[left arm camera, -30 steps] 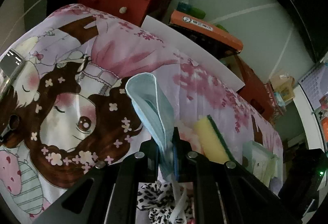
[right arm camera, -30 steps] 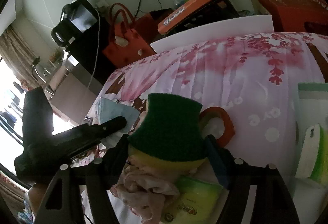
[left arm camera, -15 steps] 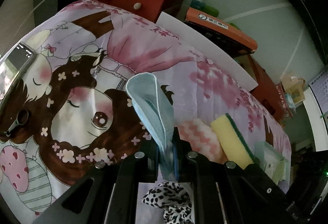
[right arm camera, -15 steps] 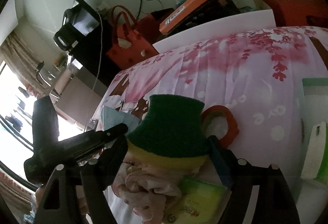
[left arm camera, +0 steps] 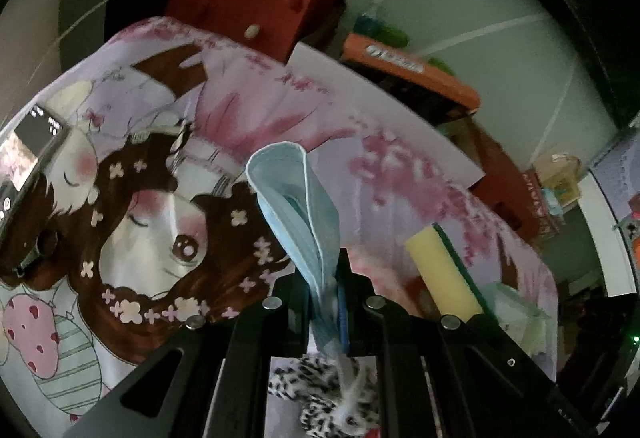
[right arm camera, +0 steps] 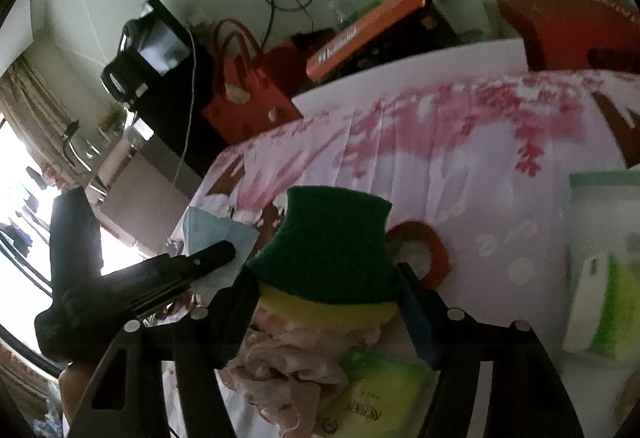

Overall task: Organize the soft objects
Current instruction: 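Lift the mask and sponge and carry both over the teal tray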

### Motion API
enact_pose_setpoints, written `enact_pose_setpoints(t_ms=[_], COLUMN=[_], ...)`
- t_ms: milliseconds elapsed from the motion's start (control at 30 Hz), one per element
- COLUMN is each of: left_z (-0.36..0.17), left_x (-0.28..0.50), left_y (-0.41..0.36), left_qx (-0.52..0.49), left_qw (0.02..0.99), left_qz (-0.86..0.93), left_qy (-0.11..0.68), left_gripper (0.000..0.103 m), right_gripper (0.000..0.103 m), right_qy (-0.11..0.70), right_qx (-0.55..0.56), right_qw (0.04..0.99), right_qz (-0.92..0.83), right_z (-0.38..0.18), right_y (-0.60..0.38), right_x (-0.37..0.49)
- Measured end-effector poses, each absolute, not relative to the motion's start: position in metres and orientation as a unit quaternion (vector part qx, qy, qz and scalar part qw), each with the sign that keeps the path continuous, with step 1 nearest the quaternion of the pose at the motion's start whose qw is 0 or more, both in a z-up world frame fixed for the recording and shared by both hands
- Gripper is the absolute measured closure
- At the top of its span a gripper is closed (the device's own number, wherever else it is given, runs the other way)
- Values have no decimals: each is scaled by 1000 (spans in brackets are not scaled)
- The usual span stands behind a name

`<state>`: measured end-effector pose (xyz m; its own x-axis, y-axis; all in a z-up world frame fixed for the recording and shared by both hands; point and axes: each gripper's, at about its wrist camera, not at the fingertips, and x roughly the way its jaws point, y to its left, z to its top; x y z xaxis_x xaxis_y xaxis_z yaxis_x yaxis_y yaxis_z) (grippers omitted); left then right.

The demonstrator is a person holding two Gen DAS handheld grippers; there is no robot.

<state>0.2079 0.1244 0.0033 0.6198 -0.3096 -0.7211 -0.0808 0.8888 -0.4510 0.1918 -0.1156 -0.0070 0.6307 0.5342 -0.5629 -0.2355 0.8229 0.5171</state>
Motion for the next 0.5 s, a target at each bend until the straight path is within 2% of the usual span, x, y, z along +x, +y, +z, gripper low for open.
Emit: enact_pose_setpoints(t_ms=[500], left_z=[56], left_x=[190], left_y=[92], left_qx=[-195], left_qw=[892], left_qz=[-101], left_qy=[394], left_gripper=[92], right_gripper=[33], right_qy=[317], right_qx=[191], right_qw=[913], right_qz=[171], right_z=[40], right_y=[-152], right_x=[159])
